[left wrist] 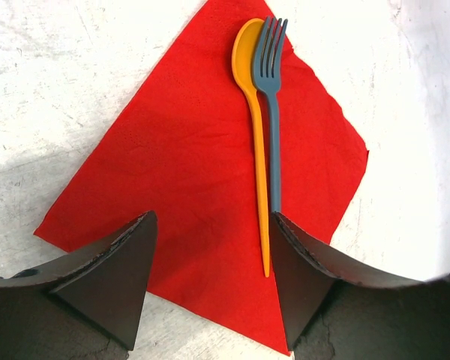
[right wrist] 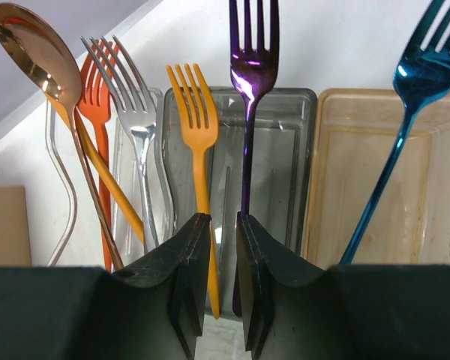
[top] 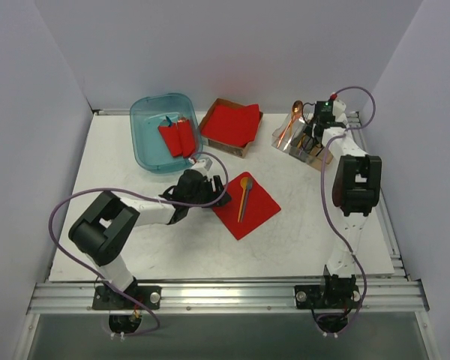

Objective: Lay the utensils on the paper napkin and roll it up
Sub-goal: Pick up the utensils from the container.

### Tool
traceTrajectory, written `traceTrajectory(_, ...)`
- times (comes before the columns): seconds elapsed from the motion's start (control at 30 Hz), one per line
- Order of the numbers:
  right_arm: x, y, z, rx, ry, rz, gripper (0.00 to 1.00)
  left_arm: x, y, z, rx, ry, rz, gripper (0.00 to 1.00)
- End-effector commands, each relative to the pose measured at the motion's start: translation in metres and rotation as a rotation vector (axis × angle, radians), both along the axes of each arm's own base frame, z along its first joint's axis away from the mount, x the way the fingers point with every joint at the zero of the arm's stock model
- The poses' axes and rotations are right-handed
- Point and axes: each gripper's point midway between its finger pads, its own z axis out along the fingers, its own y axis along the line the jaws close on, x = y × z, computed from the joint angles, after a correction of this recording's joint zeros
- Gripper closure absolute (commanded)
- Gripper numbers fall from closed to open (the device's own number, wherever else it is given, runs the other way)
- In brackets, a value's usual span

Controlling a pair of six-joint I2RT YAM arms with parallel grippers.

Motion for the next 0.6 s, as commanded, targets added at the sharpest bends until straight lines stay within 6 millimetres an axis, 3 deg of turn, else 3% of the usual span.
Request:
traceTrajectory(0.0,0.015,-0.001,0.017,-0.005,-0.049,0.003,0.78,0.0,-0.002,0.018,-0.022,-0.042,0.006,0.3)
traceTrajectory(0.57,0.033,0.005,-0.005,0.015,-0.069,0.029,0.77,0.001,-0.001,0.019,-0.013,-0.052,0.005,0.3)
